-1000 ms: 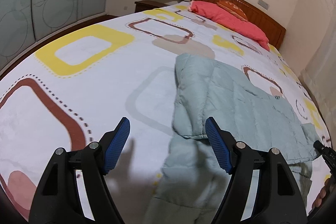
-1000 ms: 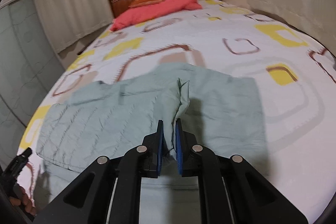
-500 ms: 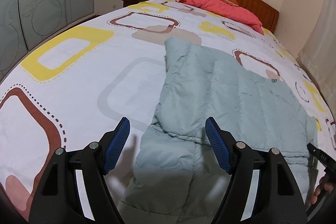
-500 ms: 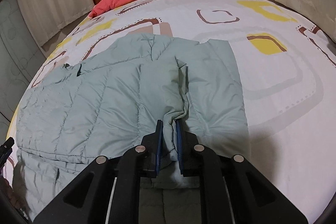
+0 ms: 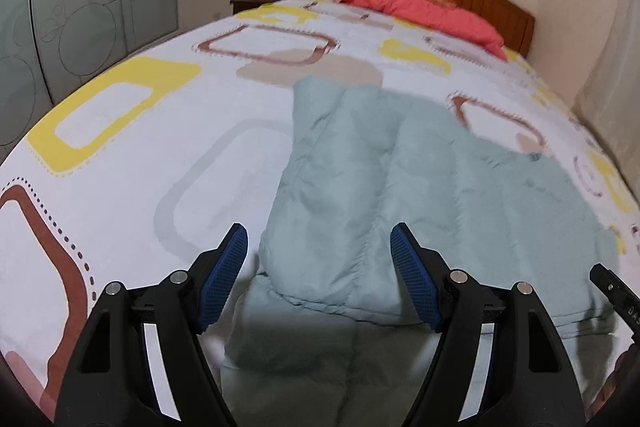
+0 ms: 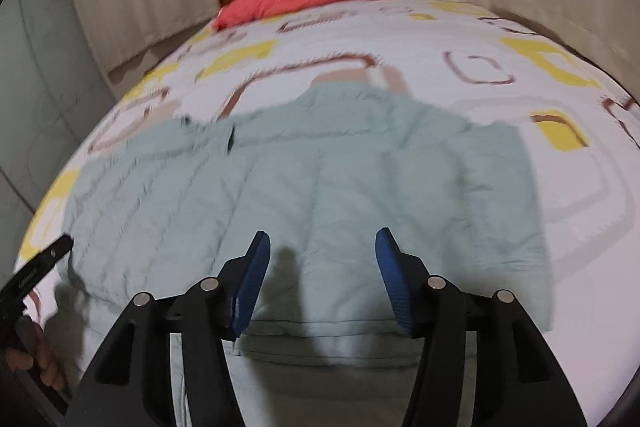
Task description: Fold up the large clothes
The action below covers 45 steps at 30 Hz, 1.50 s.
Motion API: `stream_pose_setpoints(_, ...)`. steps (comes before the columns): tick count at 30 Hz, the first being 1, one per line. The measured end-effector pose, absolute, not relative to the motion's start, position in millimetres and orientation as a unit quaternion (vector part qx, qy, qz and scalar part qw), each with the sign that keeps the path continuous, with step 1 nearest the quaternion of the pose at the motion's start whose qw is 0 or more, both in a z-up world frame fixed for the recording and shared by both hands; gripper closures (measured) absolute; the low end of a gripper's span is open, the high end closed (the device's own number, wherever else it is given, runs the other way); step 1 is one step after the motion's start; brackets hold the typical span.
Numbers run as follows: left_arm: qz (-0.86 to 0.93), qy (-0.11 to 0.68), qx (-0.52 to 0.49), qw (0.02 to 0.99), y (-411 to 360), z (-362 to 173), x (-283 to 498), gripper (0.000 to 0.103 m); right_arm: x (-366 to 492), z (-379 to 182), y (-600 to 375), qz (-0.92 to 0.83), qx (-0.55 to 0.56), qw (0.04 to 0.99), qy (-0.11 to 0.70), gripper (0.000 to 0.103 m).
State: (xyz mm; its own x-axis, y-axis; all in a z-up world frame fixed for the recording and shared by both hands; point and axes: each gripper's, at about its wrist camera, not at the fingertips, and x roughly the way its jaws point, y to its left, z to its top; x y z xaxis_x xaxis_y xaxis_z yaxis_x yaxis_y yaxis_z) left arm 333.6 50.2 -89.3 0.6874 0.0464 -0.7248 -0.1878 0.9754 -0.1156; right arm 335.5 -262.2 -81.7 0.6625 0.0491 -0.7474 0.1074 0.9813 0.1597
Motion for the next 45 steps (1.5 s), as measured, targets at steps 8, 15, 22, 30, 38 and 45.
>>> stream_pose_setpoints(8, 0.076, 0.416, -0.089, 0.902, 57.6, -100.2, 333.7, 0.034, 342.5, -101.6, -264.2, -0.013, 0.098, 0.891, 0.444, 0.054)
stream_pose_setpoints(15, 0.057, 0.339, -0.070, 0.937, 33.3, -60.9, 339.7, 0.033, 372.3, -70.4, -262.1, -0.021, 0.108, 0.911, 0.397, 0.051)
stream_pose_setpoints(22, 0.044, 0.420, -0.030, 0.906, 23.0, -97.5, 374.5, 0.034, 398.8, -101.3, -258.1, -0.029, 0.087, 0.890, 0.446, 0.050)
stream_pose_setpoints(30, 0.048, 0.390, -0.062, 0.917, 22.0, -80.0, 402.7, 0.034, 421.3, -97.1, -238.1, -0.002, 0.090, 0.900, 0.426, 0.049)
stream_pose_setpoints(38, 0.044, 0.430, -0.046, 0.901, 16.1, -102.2, 411.1, 0.031, 419.0, -103.8, -241.3, 0.004, 0.091, 0.894, 0.438, 0.045)
stream_pose_setpoints(45, 0.072, 0.419, -0.098, 0.900, 48.2, -102.2, 372.7, 0.031, 365.1, -95.1, -278.6, -0.065, 0.083, 0.906, 0.410, 0.045)
